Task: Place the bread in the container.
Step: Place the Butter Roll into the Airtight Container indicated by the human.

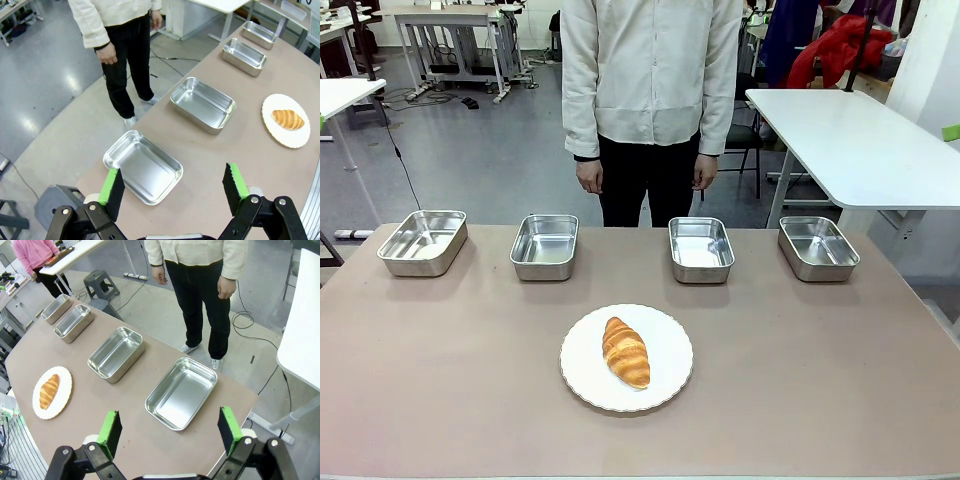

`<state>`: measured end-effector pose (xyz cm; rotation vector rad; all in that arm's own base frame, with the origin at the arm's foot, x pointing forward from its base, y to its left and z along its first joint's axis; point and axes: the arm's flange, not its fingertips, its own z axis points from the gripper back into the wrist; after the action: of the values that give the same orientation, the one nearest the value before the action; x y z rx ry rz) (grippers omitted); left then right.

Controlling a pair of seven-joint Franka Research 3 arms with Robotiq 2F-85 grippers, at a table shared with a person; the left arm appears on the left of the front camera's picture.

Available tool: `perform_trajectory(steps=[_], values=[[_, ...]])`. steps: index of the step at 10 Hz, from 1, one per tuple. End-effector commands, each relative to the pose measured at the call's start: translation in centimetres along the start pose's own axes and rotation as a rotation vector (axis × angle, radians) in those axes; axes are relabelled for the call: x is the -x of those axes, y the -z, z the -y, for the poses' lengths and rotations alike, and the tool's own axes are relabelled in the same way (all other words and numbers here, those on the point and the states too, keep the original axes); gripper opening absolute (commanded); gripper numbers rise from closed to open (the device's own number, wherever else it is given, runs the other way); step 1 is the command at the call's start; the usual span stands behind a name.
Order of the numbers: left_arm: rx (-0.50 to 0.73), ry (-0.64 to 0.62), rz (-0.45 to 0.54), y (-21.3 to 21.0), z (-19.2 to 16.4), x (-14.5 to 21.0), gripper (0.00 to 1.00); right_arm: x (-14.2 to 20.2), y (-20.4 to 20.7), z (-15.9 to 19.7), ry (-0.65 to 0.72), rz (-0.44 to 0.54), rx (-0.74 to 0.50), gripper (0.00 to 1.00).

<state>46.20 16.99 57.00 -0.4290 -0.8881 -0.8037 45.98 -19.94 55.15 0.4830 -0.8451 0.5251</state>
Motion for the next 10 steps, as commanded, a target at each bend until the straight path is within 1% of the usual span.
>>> perform_trajectory(steps=[1, 10], values=[[0.005, 0.008, 0.002, -0.11, 0.05, 0.07, 1.0, -0.07, 0.01, -0.05, -0.002, 0.003, -0.001, 1.0], [0.005, 0.008, 0.002, -0.11, 0.05, 0.07, 1.0, -0.07, 0.01, -0.05, -0.002, 0.003, -0.001, 1.0]])
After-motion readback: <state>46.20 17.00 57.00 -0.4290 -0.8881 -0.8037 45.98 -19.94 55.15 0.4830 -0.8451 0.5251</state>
